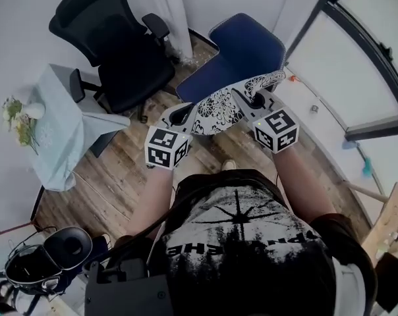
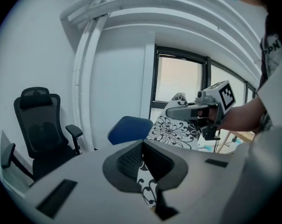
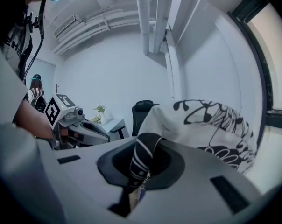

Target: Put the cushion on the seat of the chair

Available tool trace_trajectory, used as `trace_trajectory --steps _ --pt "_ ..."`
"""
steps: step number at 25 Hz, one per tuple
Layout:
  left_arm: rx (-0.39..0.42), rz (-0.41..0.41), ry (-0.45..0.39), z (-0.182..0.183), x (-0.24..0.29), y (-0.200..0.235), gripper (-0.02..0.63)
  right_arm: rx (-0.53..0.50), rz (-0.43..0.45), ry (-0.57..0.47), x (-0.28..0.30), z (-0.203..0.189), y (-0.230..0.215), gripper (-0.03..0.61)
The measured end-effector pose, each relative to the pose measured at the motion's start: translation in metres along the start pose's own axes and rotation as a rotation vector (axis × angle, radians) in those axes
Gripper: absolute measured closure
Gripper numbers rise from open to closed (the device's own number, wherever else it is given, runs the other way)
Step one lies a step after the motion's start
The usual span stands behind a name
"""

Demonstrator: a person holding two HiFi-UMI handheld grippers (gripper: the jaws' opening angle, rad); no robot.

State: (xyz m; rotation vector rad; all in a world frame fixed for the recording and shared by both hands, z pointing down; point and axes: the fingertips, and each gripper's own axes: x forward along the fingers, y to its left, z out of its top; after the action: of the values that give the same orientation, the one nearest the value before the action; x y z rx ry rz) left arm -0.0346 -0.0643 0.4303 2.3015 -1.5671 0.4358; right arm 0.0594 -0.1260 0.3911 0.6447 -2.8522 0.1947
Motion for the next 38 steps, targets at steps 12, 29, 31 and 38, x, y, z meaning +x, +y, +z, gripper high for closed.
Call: trace_trajectory --steps 12,29,31,38 --pt "-0.033 0.063 0.020 0.006 0.031 0.026 0.598 0.011 0.076 0.023 0.035 -0.003 -0.035 0.552" --pt "-0.044 -0.035 0.017 0.014 0.067 0.113 0.598 0.031 0.022 0.098 0.123 -0.002 -0.059 0.552" --pt "-0.041 -0.052 0.009 0.017 0.075 0.128 0.598 0.037 -0.007 0.093 0.138 0.002 -0.067 0.552" --pt "-0.039 -0.123 0.047 0.014 0.093 0.167 0.598 0.113 -0.056 0.097 0.181 -0.006 -0.079 0.552"
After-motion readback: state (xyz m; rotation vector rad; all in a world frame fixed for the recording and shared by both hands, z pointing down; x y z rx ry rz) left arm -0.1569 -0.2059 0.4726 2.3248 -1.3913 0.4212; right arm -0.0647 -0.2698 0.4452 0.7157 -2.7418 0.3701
